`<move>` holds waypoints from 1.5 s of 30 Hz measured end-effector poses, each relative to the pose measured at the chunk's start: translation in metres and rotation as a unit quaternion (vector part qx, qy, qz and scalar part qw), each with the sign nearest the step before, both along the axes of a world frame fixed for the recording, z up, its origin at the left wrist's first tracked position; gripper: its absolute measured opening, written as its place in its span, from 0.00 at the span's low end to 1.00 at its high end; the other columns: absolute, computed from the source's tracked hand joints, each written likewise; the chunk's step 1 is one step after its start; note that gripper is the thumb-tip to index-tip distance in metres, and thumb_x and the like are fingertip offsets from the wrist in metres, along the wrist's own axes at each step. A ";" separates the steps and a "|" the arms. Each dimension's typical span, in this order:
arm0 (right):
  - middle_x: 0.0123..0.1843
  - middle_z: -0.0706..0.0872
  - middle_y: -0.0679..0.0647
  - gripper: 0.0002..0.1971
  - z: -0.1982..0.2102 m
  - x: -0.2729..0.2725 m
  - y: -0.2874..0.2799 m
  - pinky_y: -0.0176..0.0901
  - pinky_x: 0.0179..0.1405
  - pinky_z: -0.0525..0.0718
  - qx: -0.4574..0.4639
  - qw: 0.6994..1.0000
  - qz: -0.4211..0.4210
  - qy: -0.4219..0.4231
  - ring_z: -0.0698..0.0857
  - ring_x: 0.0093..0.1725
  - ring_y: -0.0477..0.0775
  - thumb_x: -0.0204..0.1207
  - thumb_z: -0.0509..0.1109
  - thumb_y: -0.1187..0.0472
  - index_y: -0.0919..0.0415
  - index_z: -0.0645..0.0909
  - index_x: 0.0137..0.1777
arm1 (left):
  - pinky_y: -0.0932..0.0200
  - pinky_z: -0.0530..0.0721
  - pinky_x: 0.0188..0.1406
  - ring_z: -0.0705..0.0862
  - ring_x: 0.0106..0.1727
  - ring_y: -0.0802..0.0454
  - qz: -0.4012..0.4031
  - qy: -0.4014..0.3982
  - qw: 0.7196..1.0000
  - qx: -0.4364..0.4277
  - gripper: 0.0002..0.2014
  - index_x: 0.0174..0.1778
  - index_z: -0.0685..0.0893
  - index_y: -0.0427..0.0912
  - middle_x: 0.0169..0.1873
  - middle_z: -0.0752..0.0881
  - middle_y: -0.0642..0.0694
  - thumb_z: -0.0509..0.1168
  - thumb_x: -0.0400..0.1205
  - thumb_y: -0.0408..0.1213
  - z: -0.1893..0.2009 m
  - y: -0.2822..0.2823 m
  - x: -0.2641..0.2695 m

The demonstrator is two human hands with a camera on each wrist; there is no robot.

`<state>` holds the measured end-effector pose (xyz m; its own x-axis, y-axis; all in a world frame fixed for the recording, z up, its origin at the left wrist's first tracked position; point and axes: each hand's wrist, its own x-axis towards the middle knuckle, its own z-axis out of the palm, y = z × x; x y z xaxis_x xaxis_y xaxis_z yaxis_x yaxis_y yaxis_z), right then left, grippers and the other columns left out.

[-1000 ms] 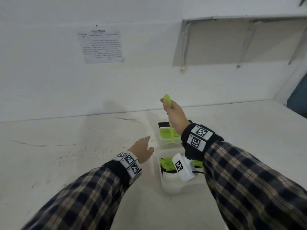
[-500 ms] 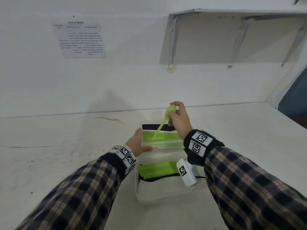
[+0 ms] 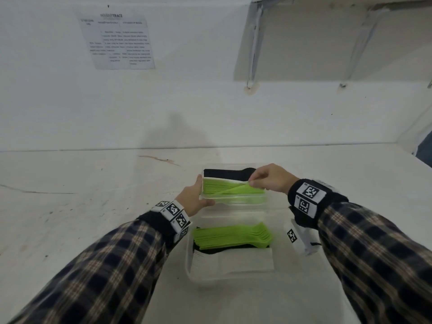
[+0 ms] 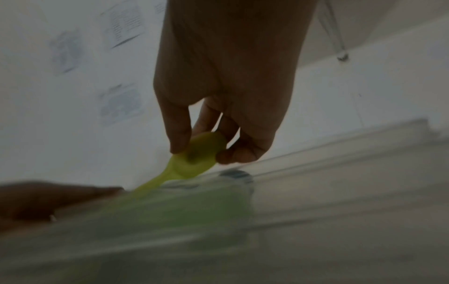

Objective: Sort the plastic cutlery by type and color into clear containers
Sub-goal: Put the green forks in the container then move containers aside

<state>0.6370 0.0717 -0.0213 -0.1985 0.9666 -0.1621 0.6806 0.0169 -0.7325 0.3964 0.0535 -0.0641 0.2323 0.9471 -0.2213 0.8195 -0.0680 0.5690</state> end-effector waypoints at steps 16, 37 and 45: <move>0.60 0.84 0.57 0.13 0.008 -0.012 -0.004 0.34 0.49 0.70 0.015 0.972 0.108 -0.206 0.76 0.50 0.48 0.81 0.60 0.67 0.59 0.84 0.59 | 0.53 0.75 0.67 0.78 0.69 0.40 0.009 0.002 1.000 0.003 0.47 0.83 0.40 0.39 0.72 0.75 0.33 0.66 0.81 0.49 -0.004 0.001 0.002; 0.54 0.87 0.54 0.14 -0.004 -0.022 -0.010 0.42 0.55 0.82 0.102 0.962 0.097 -0.233 0.84 0.51 0.53 0.76 0.63 0.73 0.60 0.89 0.49 | 0.53 0.74 0.67 0.77 0.70 0.40 0.001 0.012 1.000 0.006 0.46 0.83 0.38 0.37 0.73 0.74 0.34 0.65 0.82 0.47 -0.001 -0.001 0.004; 0.74 0.75 0.53 0.23 -0.003 -0.019 0.003 0.46 0.73 0.70 0.069 0.958 0.122 -0.250 0.74 0.73 0.53 0.75 0.71 0.64 0.56 0.77 0.71 | 0.58 0.54 0.79 0.53 0.83 0.49 -0.036 0.018 0.999 0.008 0.54 0.82 0.38 0.37 0.84 0.46 0.43 0.72 0.76 0.49 0.009 0.000 0.002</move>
<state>0.6182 0.0750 -0.0247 -0.3526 0.9201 -0.1703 0.9091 0.2937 -0.2954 0.3985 0.0534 -0.0546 0.2920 0.9317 -0.2162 0.8323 -0.1362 0.5373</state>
